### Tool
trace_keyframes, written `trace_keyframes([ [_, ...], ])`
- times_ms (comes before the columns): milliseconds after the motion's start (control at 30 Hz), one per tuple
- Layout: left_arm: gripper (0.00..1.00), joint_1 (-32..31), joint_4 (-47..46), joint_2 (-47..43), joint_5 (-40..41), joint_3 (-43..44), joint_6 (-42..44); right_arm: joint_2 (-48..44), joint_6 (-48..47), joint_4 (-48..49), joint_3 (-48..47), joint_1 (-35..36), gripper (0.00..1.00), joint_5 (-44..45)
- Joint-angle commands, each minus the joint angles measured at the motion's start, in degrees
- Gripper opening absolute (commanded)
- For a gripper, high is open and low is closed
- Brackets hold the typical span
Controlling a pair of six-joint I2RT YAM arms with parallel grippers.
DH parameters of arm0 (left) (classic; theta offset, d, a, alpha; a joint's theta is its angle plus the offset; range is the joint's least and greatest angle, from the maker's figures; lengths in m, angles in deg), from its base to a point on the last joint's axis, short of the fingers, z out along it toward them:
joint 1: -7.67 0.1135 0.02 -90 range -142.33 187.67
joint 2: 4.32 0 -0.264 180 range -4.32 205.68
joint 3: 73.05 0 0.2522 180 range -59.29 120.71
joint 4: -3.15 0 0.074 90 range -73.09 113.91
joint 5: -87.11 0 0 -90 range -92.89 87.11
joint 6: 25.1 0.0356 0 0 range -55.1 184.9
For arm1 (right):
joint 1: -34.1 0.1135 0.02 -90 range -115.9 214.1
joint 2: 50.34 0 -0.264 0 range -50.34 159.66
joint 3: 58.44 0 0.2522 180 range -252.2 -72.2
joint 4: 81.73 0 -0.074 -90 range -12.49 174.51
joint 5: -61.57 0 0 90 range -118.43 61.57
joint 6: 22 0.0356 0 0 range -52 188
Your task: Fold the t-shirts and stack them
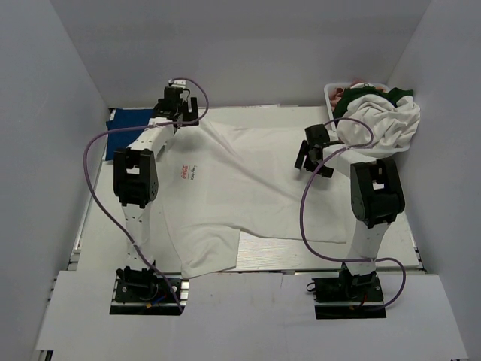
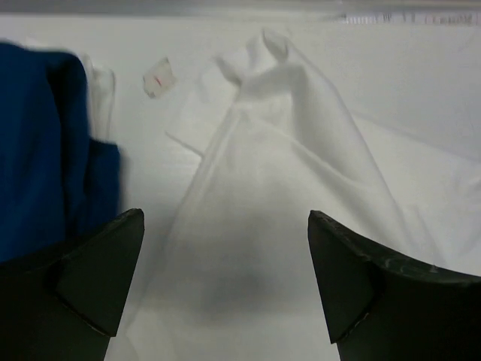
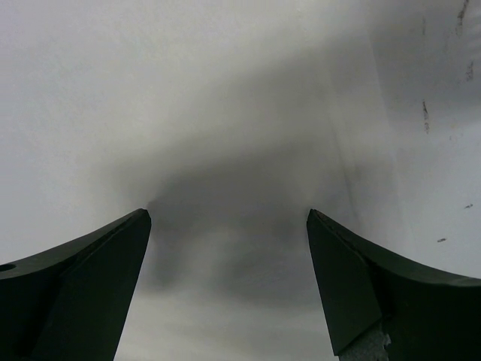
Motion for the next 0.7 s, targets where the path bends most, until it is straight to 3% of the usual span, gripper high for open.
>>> trace_keyframes([
  [0,1.00,-0.9,5.6,-7.4,-5.6,-4.7,-6.8,2.5,1.1,-3.3,-6.6,-0.2,0.91,-1.8],
  [100,1.00,-0.9,6.1,-5.0,-9.6,-6.2,-8.3,5.7,-0.4,-3.3,-13.1,-0.5,0.91,-1.8],
  [533,1.00,0.4,11.4,10.6,-14.0,9.7,-8.2,31.0,-2.5,-11.3,-49.6,-3.0,0.91,-8.5],
  [667,1.00,0.9,14.4,15.6,-14.0,14.8,-8.2,34.1,-1.0,-11.3,-52.3,-4.5,0.91,-11.7],
])
